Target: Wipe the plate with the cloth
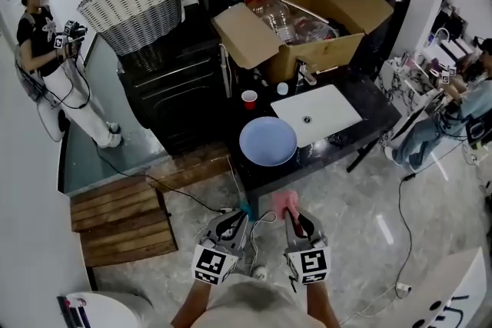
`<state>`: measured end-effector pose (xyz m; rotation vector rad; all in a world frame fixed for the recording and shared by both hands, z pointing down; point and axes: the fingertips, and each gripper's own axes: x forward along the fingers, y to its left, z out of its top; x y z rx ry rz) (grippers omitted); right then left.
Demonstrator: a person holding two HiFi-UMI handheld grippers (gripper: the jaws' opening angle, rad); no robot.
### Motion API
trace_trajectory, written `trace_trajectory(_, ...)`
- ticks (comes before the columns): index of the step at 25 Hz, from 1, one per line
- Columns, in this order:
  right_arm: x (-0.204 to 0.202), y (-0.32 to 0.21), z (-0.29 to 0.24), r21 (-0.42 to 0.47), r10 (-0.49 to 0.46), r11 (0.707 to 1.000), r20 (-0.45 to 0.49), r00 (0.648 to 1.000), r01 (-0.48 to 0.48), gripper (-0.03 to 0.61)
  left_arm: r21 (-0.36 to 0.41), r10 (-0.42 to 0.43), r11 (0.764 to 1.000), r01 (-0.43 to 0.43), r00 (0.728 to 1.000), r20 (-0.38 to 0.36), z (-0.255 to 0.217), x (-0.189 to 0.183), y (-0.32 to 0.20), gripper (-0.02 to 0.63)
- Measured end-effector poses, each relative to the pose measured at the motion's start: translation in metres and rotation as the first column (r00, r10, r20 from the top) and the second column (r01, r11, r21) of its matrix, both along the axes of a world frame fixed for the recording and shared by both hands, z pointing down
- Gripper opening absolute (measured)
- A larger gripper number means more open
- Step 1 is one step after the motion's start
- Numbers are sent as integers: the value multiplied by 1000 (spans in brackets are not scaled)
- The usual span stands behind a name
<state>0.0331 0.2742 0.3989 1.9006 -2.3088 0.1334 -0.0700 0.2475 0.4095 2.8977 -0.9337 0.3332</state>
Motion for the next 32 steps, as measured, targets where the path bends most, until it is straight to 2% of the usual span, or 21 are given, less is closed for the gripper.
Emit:
trace_trajectory(2,3,-10,-1,16,6,1000,-13,1000,-6,25,0,13,1000,-13,1000,-6,-1,4,-12,28)
trace_trajectory(8,9,-44,10,-38,59,998,1,998,-59,25,-9,52,999,-52,999,-9,2,10,-50,28)
trace_trajectory(16,13,-94,12,-57,120,991,-14,993,-121,25,-26,85,996,-85,996,7,15,5,-117,28)
trace_trajectory(19,15,-112,12,-68,141,987,-17,990,-142,25,-25,105,994,-105,994,-12,7,11,-138,28)
trace_trajectory(32,14,-171,8,-79,221,972,-29,975,-222,25,-26,194,980,-195,981,-25,0,19,-201,28)
